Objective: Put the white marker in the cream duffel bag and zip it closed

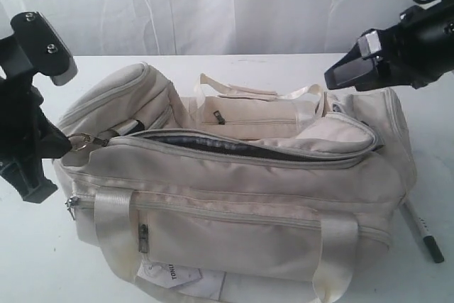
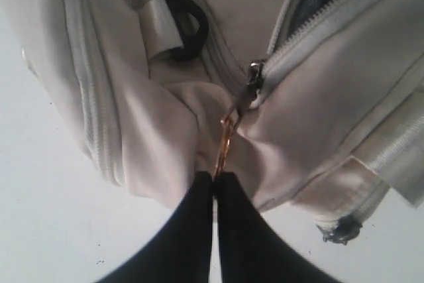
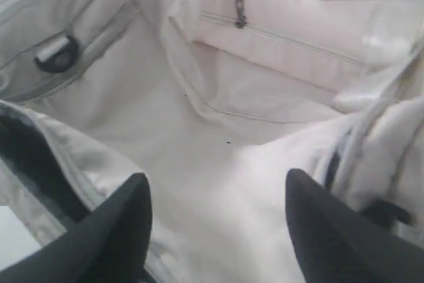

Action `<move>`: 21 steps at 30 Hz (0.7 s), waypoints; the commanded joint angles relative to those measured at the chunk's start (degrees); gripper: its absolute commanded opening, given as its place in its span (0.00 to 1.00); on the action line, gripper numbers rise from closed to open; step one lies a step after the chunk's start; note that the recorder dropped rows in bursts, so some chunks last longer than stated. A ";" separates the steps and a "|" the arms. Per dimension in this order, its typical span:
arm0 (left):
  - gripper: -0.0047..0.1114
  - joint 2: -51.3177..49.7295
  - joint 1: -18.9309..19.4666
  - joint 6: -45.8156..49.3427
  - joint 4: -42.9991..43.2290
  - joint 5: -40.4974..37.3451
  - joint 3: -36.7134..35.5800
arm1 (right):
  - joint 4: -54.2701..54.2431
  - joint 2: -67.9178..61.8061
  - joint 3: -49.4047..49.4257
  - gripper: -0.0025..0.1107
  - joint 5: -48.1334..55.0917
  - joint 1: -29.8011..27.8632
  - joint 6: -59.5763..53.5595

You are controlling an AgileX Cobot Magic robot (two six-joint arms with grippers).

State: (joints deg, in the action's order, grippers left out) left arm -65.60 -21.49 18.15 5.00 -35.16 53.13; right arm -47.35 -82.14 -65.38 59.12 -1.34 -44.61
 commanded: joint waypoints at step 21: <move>0.24 0.57 0.22 6.20 -10.69 3.94 -0.32 | 2.56 -6.98 -1.52 0.52 -4.78 21.47 -15.57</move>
State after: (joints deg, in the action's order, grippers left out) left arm -65.60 -21.49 24.13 -4.12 -32.40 53.11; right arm -45.42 -88.13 -66.65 54.81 19.45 -59.50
